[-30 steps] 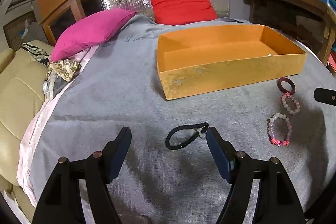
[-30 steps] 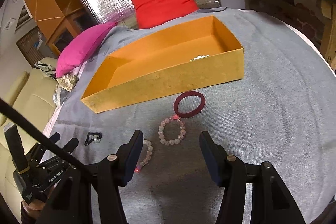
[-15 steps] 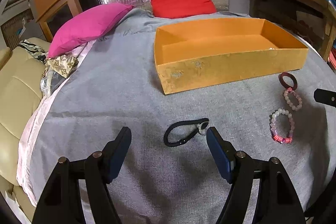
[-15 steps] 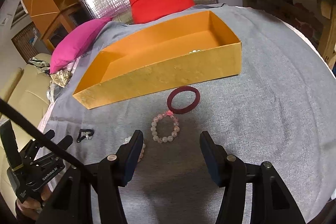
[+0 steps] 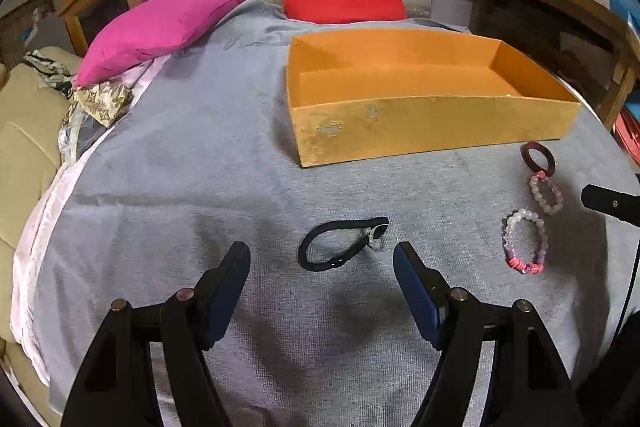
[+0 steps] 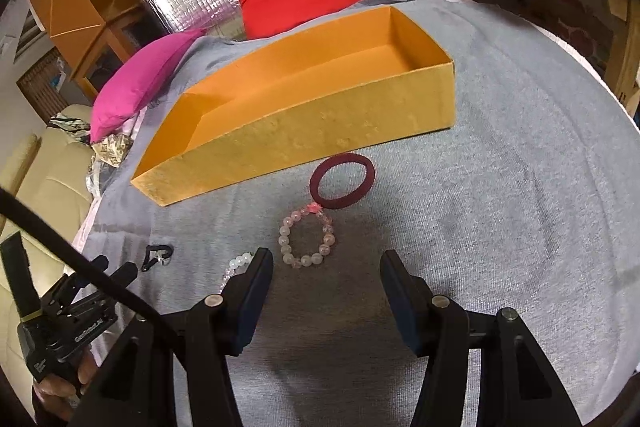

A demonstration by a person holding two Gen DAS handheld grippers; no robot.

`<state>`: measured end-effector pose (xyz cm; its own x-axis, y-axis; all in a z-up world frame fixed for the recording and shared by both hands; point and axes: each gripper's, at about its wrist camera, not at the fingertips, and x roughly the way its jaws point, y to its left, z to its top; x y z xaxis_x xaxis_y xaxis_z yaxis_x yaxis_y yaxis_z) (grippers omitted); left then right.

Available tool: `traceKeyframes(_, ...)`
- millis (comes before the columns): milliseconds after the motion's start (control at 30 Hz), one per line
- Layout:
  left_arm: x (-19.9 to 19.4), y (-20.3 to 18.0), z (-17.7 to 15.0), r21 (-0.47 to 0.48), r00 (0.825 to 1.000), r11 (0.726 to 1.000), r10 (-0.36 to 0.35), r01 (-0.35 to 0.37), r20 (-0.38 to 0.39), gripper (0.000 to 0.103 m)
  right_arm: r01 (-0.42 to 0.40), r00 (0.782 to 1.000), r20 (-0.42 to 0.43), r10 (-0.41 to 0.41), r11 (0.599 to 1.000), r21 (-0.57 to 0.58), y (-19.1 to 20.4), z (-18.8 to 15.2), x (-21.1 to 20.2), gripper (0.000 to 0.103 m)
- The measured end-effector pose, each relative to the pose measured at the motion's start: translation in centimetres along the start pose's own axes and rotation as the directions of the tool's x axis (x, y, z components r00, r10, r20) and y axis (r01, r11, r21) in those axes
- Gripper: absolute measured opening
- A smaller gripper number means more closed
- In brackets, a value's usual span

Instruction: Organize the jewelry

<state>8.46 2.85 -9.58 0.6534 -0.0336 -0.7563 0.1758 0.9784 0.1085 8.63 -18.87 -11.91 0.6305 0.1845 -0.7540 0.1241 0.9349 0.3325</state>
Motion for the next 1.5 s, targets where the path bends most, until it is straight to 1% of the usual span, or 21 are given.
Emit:
traceKeyframes(33,0.1,0.0,0.0,0.002,1.000,1.000,0.007,-0.007,-0.002,0.075,0.004,1.000,-0.002,-0.005,1.000,-0.006,0.1,0.0,0.1,0.045)
traceKeyframes(67,0.2,0.1,0.1,-0.002,1.000,1.000,0.011,-0.011,-0.006,0.075,0.010,1.000,-0.004,-0.010,1.000,-0.011,0.1,-0.1,0.2,0.043)
traceKeyframes(133,0.6,0.8,0.1,-0.033,1.000,0.999,0.003,-0.004,-0.030,0.075,0.022,1.000,-0.006,-0.022,1.000,-0.016,0.1,-0.2,0.2,0.043)
traceKeyframes(233,1.3,2.0,-0.1,-0.076,0.998,0.997,-0.005,0.000,-0.066,0.075,0.025,1.000,-0.002,-0.025,1.000,-0.011,0.0,-0.1,0.3,0.036)
traceKeyframes(367,1.8,3.3,-0.4,-0.108,0.996,0.994,0.012,-0.022,-0.094,0.075,0.025,1.000,-0.008,-0.026,1.000,-0.009,0.3,0.2,0.8,0.036)
traceKeyframes(467,2.0,3.8,-0.6,-0.126,0.995,0.992,-0.003,-0.011,-0.104,0.075,0.036,0.999,-0.021,-0.037,0.998,-0.043,1.2,0.7,1.6,0.036)
traceKeyframes(567,2.1,3.8,-0.6,-0.126,0.994,0.992,-0.014,0.000,-0.107,0.075,0.046,0.998,-0.039,-0.047,0.998,-0.040,1.3,1.2,2.6,0.036)
traceKeyframes(700,2.4,3.9,-0.5,-0.127,0.993,0.992,-0.019,0.005,-0.114,0.075,0.056,0.995,-0.086,-0.059,0.998,-0.042,1.1,1.3,4.1,0.036)
traceKeyframes(800,2.7,4.0,-0.5,-0.144,0.992,0.989,-0.036,0.017,-0.125,0.075,0.075,0.994,-0.078,-0.081,0.995,-0.071,1.3,1.4,4.4,0.031)
traceKeyframes(967,3.0,3.7,-0.5,-0.133,0.990,0.991,-0.030,0.011,-0.135,0.075,0.107,0.991,-0.064,-0.115,0.988,-0.109,1.4,1.4,4.4,0.013)
traceKeyframes(1000,3.1,3.7,-0.4,-0.134,0.991,0.991,-0.029,0.010,-0.134,0.075,0.111,0.991,-0.060,-0.119,0.987,-0.112,1.4,1.3,4.3,0.012)
traceKeyframes(1100,3.2,3.8,-0.4,-0.139,0.990,0.990,-0.022,0.002,-0.137,0.075,0.108,0.992,-0.055,-0.114,0.989,-0.104,1.1,1.1,3.9,0.011)
traceKeyframes(1233,3.5,4.2,-0.2,-0.156,0.990,0.988,-0.016,-0.006,-0.140,0.075,0.128,0.990,-0.044,-0.133,0.987,-0.093,0.2,0.9,3.1,0.011)
traceKeyframes(1367,4.1,4.5,0.2,-0.177,0.989,0.984,-0.038,0.013,-0.142,0.075,0.140,0.988,-0.052,-0.143,0.988,-0.059,-0.9,0.9,2.7,0.011)
traceKeyframes(1500,4.6,4.1,0.8,-0.175,0.989,0.983,-0.072,0.048,-0.133,0.075,0.143,0.987,-0.063,-0.146,0.989,-0.047,-1.4,0.8,2.7,0.011)
